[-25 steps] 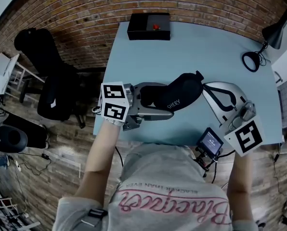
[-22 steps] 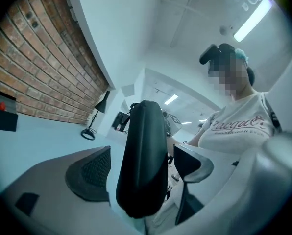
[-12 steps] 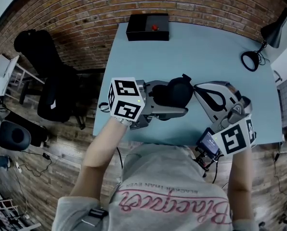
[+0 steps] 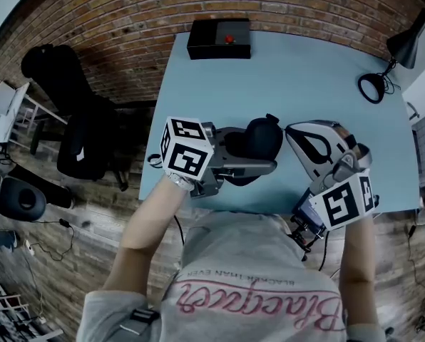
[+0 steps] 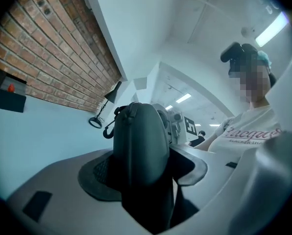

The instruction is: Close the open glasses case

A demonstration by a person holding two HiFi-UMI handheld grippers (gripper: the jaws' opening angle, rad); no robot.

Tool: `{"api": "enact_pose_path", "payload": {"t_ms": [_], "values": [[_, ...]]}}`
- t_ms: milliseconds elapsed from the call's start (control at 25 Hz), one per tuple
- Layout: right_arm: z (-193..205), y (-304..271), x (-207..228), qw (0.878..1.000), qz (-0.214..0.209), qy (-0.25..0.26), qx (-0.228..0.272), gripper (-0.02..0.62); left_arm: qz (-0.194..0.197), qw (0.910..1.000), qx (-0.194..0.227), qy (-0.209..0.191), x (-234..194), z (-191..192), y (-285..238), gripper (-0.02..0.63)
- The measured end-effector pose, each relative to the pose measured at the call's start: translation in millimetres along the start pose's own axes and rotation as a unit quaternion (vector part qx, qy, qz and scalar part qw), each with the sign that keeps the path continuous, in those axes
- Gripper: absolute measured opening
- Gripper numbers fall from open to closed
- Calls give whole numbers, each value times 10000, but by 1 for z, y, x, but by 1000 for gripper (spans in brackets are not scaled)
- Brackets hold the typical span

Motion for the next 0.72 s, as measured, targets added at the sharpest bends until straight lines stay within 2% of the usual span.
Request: {"api": "enact_pose_path", "payload": {"t_ms": [160,320,440,720], "values": [[-4,1,-3,9996,10,-158,217,17,-46,9998,-172,20,-1,0,1,290],[-5,-1,-5,9997,73,158,145,17,-71,9997,-222,83,-3,1,3,290],[-3,-1,-6,9997,-117,214,100,15,-97,9994,-311,96,-4,2,3,290],[1,10,-8,9978,-569,142,300,15,372,9987,-206,289,1,7,-1,290]]}}
Point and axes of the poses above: the fingertips, and each gripper's own axes: y backward along the fingers, x to its right, z out of its underside, the point moved 7 cm from there along y, backward along the fingers, and after that the axes turned 11 degrees about -x, right-handed, at the moved point
